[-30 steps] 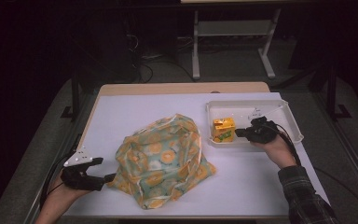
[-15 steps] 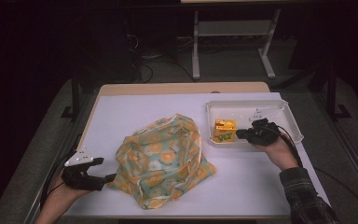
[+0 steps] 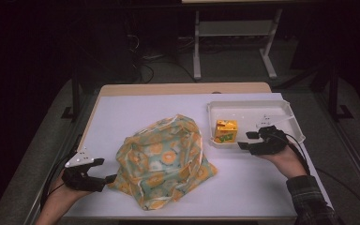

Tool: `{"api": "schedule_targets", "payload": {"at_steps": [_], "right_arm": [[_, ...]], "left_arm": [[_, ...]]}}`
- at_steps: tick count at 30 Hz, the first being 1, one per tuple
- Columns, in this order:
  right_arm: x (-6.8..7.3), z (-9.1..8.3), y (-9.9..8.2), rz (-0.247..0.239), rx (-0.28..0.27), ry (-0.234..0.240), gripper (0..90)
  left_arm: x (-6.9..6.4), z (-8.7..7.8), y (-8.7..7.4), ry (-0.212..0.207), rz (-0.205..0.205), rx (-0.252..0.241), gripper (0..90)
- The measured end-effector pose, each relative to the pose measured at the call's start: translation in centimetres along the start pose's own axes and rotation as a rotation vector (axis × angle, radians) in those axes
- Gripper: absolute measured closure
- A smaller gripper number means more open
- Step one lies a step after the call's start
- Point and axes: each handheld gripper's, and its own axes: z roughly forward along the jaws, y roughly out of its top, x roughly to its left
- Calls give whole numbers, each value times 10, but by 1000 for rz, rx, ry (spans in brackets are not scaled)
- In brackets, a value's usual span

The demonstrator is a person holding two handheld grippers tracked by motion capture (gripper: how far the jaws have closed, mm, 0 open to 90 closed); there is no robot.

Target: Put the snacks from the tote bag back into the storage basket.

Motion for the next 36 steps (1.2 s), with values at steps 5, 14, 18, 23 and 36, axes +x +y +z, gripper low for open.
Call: {"api": "schedule_targets", "payload": {"at_steps": [5, 14, 18, 23, 36], "right_arm": [[11, -5, -8, -1, -5, -4, 341], [33, -13, -28, 1, -6, -4, 254], [41, -16, -38, -10, -8, -19, 223], [48, -19, -50, -7, -14, -33, 199], [59, -21, -71, -29, 5, -56, 137]], "left_arm": [[-2, 0, 0, -3, 5, -3, 191], [-3, -2, -2, -1, 7, 2, 191], [-4, -2, -5, 4, 1, 3, 191], [-6, -1, -9, 3, -4, 8, 189], [-9, 4, -13, 3, 14, 26, 188]]}}
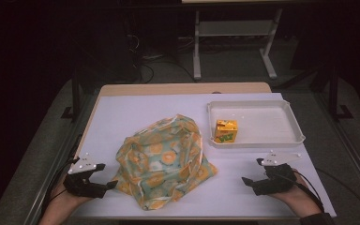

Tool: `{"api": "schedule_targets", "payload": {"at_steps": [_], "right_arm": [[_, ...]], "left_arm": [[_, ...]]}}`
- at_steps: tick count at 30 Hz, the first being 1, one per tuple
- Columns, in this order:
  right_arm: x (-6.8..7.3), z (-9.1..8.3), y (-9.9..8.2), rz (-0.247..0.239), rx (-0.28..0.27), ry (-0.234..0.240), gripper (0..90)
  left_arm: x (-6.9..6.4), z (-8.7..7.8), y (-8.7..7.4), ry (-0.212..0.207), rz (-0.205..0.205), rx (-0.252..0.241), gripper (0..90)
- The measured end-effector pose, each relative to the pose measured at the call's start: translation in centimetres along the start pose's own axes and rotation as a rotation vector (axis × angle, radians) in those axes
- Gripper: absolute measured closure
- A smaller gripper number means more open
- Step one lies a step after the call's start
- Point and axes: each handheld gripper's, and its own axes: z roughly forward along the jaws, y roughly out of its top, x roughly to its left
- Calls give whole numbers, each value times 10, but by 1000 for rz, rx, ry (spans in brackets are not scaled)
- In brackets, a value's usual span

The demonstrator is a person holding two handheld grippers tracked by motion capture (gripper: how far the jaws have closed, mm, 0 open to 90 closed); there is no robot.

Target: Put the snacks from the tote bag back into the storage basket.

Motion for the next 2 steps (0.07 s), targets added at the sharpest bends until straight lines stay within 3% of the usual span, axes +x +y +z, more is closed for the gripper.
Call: {"api": "schedule_targets", "payload": {"at_steps": [2], "right_arm": [[0, -1, 0, 2, -7, -5, 135]], "left_arm": [[0, 0, 0, 1, 3, -1, 186]]}}
